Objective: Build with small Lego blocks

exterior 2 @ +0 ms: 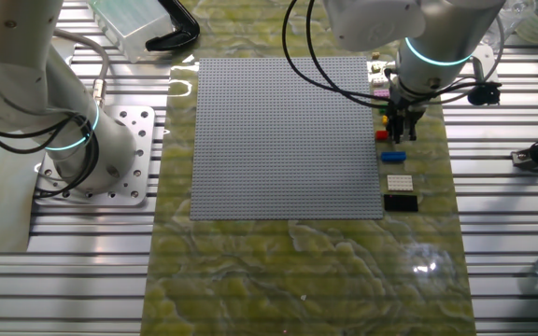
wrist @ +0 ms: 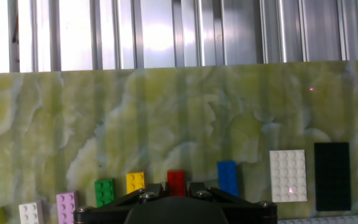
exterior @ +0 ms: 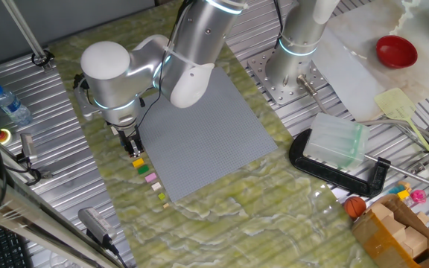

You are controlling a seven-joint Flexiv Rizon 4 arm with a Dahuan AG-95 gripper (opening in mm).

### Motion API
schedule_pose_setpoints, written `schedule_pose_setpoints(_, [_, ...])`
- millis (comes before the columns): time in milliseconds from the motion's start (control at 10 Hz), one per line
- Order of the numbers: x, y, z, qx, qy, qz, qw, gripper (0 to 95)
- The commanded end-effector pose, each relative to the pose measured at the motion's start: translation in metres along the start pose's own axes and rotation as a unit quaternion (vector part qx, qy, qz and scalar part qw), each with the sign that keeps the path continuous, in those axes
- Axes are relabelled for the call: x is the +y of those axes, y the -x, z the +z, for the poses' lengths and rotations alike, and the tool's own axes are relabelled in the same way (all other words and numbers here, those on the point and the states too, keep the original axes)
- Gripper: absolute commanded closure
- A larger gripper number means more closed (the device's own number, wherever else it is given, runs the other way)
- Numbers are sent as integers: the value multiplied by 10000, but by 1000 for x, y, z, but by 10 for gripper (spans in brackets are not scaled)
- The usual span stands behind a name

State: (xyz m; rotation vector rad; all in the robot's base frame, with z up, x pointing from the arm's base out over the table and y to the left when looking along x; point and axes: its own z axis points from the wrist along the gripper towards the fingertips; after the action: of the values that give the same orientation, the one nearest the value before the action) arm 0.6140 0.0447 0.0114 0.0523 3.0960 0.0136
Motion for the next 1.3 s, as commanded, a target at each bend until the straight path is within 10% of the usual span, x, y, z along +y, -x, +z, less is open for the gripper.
schedule_pose_setpoints(100, [0, 0, 0, 2, 2, -2, 10000, 950])
schedule_pose_setpoints(1300, [-4, -17, -18, 26, 124, -78, 9999, 950])
